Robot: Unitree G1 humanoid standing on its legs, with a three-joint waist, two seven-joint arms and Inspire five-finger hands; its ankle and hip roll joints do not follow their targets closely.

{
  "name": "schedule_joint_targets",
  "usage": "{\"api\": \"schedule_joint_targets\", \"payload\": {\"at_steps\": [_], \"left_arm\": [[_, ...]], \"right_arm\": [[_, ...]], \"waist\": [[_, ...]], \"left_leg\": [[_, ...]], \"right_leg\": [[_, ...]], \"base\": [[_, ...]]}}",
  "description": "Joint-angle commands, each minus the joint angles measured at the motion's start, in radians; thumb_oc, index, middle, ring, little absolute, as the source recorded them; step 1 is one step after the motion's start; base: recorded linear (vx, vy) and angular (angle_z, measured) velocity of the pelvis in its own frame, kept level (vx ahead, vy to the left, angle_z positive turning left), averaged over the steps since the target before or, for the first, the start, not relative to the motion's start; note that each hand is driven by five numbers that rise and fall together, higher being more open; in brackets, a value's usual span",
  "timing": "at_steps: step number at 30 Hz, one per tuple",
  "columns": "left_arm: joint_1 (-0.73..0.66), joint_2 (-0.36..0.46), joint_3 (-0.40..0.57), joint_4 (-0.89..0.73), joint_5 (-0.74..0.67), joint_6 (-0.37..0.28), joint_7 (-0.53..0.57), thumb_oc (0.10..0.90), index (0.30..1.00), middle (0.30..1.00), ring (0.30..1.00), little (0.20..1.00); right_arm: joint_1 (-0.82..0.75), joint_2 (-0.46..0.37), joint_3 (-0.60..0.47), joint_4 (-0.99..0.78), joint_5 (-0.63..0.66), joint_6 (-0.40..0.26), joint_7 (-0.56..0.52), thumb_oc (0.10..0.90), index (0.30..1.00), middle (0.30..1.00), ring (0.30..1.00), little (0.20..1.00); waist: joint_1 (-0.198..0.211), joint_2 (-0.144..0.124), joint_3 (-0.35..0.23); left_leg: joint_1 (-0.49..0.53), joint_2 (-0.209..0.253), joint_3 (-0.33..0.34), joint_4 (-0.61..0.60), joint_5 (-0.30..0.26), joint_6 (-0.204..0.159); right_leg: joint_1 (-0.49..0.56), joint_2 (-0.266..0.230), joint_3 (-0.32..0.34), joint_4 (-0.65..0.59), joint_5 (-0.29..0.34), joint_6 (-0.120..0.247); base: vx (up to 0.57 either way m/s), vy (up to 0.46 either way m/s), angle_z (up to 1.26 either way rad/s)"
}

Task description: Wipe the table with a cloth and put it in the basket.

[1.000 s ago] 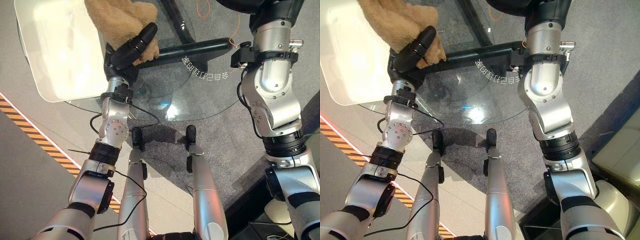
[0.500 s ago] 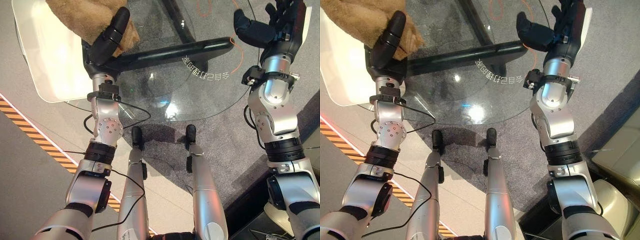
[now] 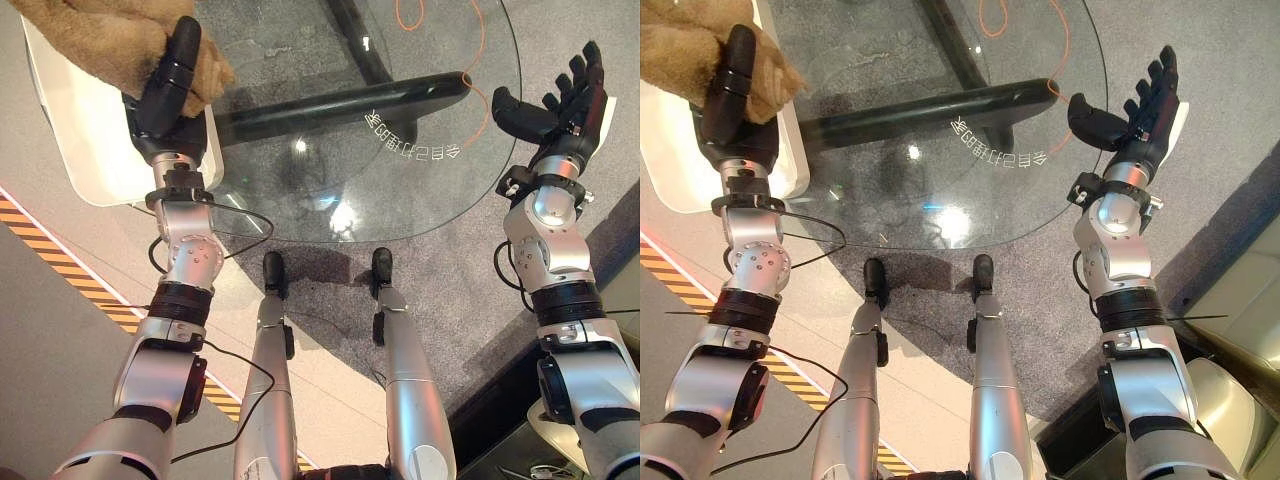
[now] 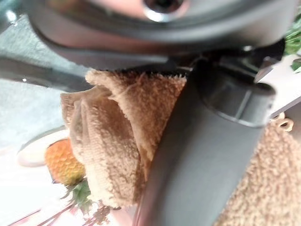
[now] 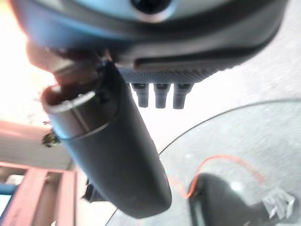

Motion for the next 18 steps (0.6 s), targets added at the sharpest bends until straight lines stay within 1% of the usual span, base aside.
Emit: {"api": "schedule_joint_targets", "payload": {"at_steps": [1,2,4,6,7,9,10,13,15,16,18], "left_arm": [[-0.149,0.12,0.063,-0.041,0.02,-0.12,-0.117,0.1,0.3,0.3,0.3,0.2],[-0.154,0.13,0.063,-0.033,0.019,-0.126,-0.109,0.1,0.3,0.3,0.3,0.2],[-0.161,0.145,0.061,-0.014,0.01,-0.133,-0.105,0.1,0.3,0.3,0.3,0.2],[-0.168,0.167,0.062,0.009,0.006,-0.144,-0.082,0.1,0.3,0.3,0.3,0.2],[-0.167,0.175,0.064,0.016,0.006,-0.15,-0.074,0.1,0.3,0.3,0.3,0.2],[-0.165,0.19,0.066,0.034,0.011,-0.155,-0.06,0.1,0.3,0.3,0.3,0.2],[-0.165,0.193,0.067,0.037,0.013,-0.157,-0.056,0.1,0.3,0.3,0.3,0.2],[-0.166,0.216,0.066,0.065,0.017,-0.169,-0.034,0.1,0.3,0.3,0.3,0.2],[-0.172,0.233,0.064,0.091,0.035,-0.174,0.003,0.1,0.3,0.3,0.3,0.2],[-0.172,0.233,0.064,0.091,0.035,-0.174,0.003,0.1,0.3,0.3,0.3,0.2],[-0.182,0.255,0.062,0.126,0.059,-0.169,0.06,0.1,0.3,0.3,0.3,0.2]], "right_arm": [[-0.028,-0.116,-0.069,0.025,0.047,-0.132,-0.02,0.8,0.9,0.9,0.9,0.9],[-0.026,-0.118,-0.066,0.047,0.061,-0.134,-0.016,0.8,0.9,0.9,0.9,0.9],[-0.021,-0.121,-0.056,0.099,0.083,-0.153,-0.002,0.8,0.9,0.9,0.9,0.9],[-0.006,-0.123,-0.045,0.157,0.106,-0.158,0.013,0.8,0.9,0.9,0.9,0.9],[0.001,-0.122,-0.043,0.178,0.11,-0.162,0.017,0.8,0.9,0.9,0.9,0.9],[0.018,-0.121,-0.035,0.22,0.124,-0.166,0.029,0.8,0.9,0.9,0.9,0.9],[0.02,-0.121,-0.034,0.229,0.127,-0.167,0.03,0.8,0.9,0.9,0.9,0.9],[0.04,-0.123,-0.021,0.294,0.155,-0.177,0.052,0.8,0.9,0.9,0.9,0.9],[0.05,-0.126,-0.014,0.352,0.168,-0.181,0.082,0.8,0.9,0.9,0.9,0.9],[0.05,-0.126,-0.014,0.352,0.168,-0.181,0.082,0.8,0.9,0.9,0.9,0.9],[0.059,-0.133,-0.018,0.417,0.19,-0.185,0.126,0.8,0.9,0.9,0.9,0.9]], "waist": [[0.014,-0.006,-0.026],[0.014,-0.005,-0.026],[0.015,-0.003,-0.026],[0.016,0.0,-0.026],[0.017,0.001,-0.026],[0.017,0.004,-0.026],[0.017,0.004,-0.026],[0.018,0.007,-0.026],[0.019,0.009,-0.026],[0.019,0.009,-0.026],[0.02,0.012,-0.026]], "left_leg": [[0.04,-0.074,0.083,0.034,-0.095,0.073],[0.031,-0.074,0.083,0.033,-0.084,0.073],[0.027,-0.074,0.082,0.037,-0.088,0.072],[0.026,-0.075,0.079,0.043,-0.097,0.071],[0.017,-0.075,0.079,0.042,-0.086,0.071],[0.019,-0.075,0.077,0.045,-0.096,0.069],[0.013,-0.075,0.078,0.044,-0.088,0.07],[0.006,-0.075,0.077,0.048,-0.09,0.068],[0.007,-0.074,0.075,0.052,-0.099,0.068],[0.007,-0.074,0.075,0.052,-0.099,0.068],[0.004,-0.074,0.074,0.055,-0.099,0.067]], "right_leg": [[0.076,0.107,-0.052,-0.06,-0.031,-0.055],[0.068,0.108,-0.052,-0.062,-0.022,-0.057],[0.065,0.108,-0.053,-0.057,-0.027,-0.057],[0.064,0.107,-0.056,-0.05,-0.038,-0.057],[0.057,0.107,-0.057,-0.052,-0.028,-0.059],[0.059,0.107,-0.059,-0.048,-0.041,-0.06],[0.054,0.107,-0.059,-0.05,-0.034,-0.061],[0.05,0.108,-0.061,-0.048,-0.038,-0.062],[0.05,0.108,-0.063,-0.043,-0.049,-0.063],[0.05,0.108,-0.063,-0.043,-0.049,-0.063],[0.049,0.108,-0.066,-0.041,-0.052,-0.064]], "base": [[0.0,0.0,0.0],[0.0,0.0,0.0],[0.0,0.0,0.0],[0.0,0.0,0.0],[0.0,0.0,0.0],[0.0,0.0,0.0],[0.0,0.0,0.0],[0.0,0.0,0.0],[0.0,0.0,0.0],[0.0,0.0,0.0],[0.0,0.0,0.0]]}}
